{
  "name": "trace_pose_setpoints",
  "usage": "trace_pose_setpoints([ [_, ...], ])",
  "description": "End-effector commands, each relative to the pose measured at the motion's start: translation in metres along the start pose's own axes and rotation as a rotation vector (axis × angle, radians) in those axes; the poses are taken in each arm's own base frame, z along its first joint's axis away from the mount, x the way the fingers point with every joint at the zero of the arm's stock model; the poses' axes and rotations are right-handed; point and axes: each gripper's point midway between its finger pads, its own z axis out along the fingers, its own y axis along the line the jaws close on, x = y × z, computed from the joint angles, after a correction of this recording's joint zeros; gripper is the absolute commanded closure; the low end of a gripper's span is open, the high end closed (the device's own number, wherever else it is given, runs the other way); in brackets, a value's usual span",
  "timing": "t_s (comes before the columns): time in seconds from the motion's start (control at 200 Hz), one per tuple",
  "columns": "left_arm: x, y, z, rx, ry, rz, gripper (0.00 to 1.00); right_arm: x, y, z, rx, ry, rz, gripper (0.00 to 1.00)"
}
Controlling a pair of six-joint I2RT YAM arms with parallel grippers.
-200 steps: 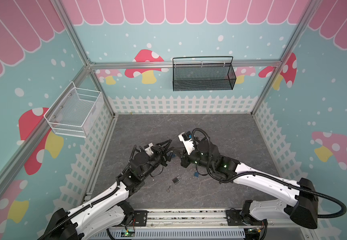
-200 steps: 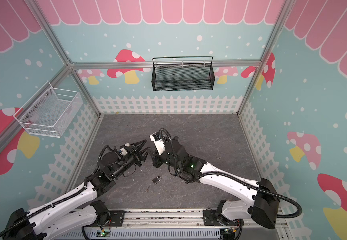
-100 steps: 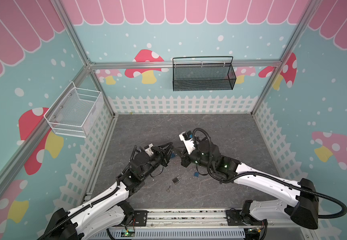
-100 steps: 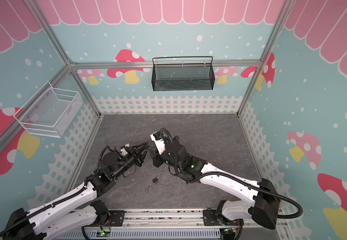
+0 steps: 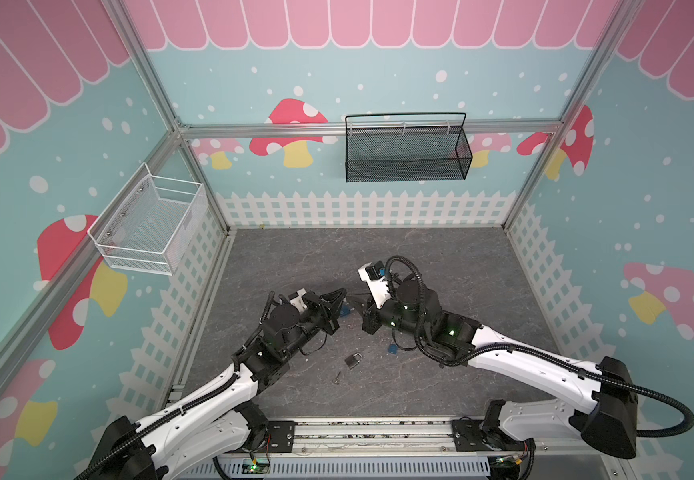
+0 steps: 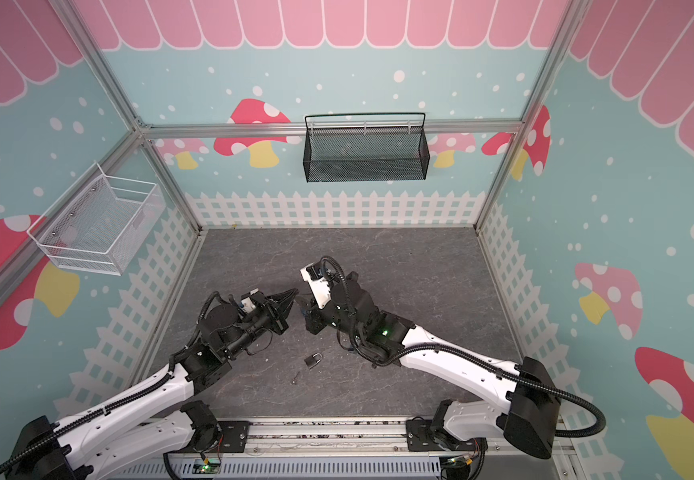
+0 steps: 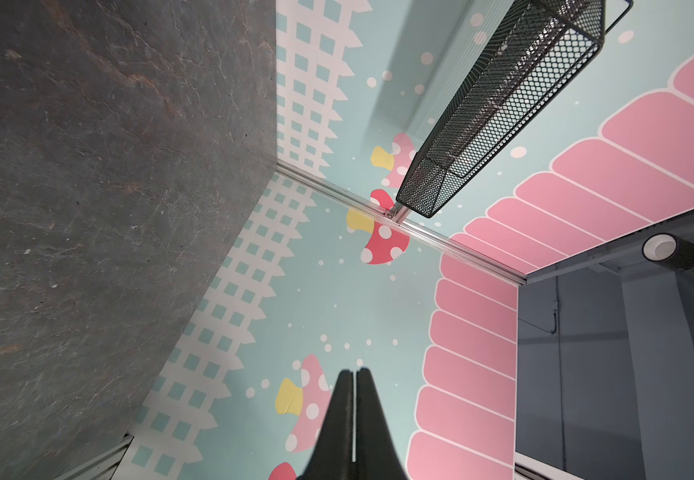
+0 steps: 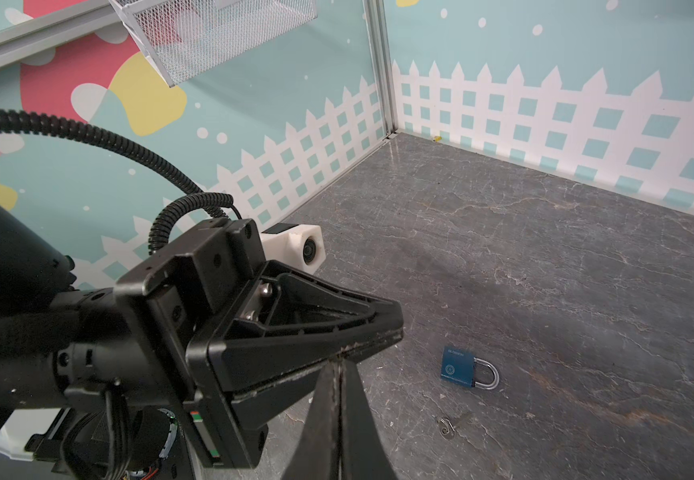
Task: Unlock with the key
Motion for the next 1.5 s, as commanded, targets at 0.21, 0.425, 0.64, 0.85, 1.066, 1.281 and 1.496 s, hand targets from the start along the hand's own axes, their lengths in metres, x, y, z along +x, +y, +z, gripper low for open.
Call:
trace_pose_setpoints([
  [0.21, -0.003, -0.008, -0.002, 0.020, -0.032, 0.094, 1.00, -0.015, 0.006, -0.015, -0.014, -0.046, -0.004, 0.87],
  [0.425, -0.005, -0.031, 0.001, 0.025, -0.052, 0.306, 1.00, -0.024, 0.005, -0.032, -0.078, -0.039, 0.064, 0.66],
  [0.64, -0.002, -0.061, 0.007, 0.007, -0.046, 0.702, 1.00, -0.039, -0.011, -0.051, -0.281, -0.010, 0.301, 0.54],
  [0.85, 0.020, -0.081, 0.021, 0.118, 0.027, 0.945, 1.00, -0.048, -0.013, -0.052, -0.449, -0.016, 0.422, 0.52],
  [1.066, 0.032, -0.083, 0.031, 0.195, 0.088, 0.999, 1.00, -0.053, -0.013, -0.037, -0.564, -0.028, 0.521, 0.52],
  [1.281, 0.048, -0.089, 0.035, 0.273, 0.160, 1.034, 1.00, -0.050, -0.020, -0.025, -0.562, -0.032, 0.555, 0.55],
  [1.496, 0.056, -0.091, 0.036, 0.288, 0.196, 1.055, 1.00, -0.052, -0.028, -0.022, -0.538, -0.057, 0.561, 0.62],
])
